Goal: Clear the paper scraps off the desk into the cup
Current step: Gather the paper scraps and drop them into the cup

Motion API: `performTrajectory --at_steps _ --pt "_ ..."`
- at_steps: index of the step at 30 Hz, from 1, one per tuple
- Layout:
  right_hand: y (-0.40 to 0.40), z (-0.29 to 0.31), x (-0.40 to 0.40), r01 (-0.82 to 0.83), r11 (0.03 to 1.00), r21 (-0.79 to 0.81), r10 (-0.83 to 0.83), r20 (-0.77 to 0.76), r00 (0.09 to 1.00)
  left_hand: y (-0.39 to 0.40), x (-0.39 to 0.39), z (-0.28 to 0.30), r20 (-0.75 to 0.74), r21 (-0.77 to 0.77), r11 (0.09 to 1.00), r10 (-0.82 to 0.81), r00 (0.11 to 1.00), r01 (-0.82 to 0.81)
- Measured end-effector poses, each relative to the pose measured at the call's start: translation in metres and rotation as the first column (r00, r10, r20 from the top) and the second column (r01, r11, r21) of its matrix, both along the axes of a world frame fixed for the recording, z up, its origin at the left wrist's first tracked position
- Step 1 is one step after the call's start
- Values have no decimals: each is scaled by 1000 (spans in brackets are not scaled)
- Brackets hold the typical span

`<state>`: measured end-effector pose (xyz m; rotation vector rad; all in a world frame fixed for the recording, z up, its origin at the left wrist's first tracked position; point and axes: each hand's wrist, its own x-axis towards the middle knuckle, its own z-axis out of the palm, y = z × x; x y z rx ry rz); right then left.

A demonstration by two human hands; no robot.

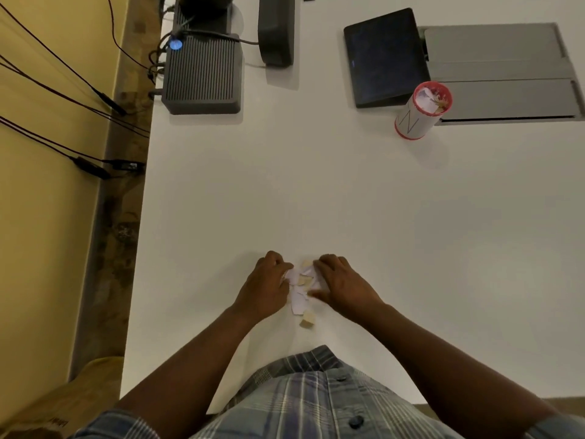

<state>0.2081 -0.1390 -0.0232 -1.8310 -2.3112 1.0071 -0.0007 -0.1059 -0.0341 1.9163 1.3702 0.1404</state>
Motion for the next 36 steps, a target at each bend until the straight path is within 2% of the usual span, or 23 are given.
performTrajectory --at_steps 2,5,8,11,16,24,31,36 --pt "-7 4 -2 -11 994 -105 12 9 1000 -8 -4 -1 -6 -66 998 -4 1000 4" --pt "-15 6 -8 -78 988 -135 89 81 993 -18 -5 -2 -88 -116 992 -68 994 58" --pt "-21 5 -17 -101 990 -95 114 144 983 -27 -3 -6 -151 -39 993 -116 982 111" --pt "-22 2 -24 -61 997 -48 67 138 988 -33 2 -12 -172 64 991 -101 980 114" --pt "-19 -1 -28 -33 999 3 33 114 993 -31 10 -12 -85 66 998 -19 996 25" --pt "-19 -4 -27 -149 984 94 134 152 979 -24 17 -11 -29 60 992 108 994 -106" --pt "-15 -6 -26 -217 964 156 192 157 969 -28 20 -11 -69 173 980 106 992 -93" --pt "-2 -9 -17 -92 985 146 81 77 994 -14 19 -7 -19 163 985 57 998 -53"
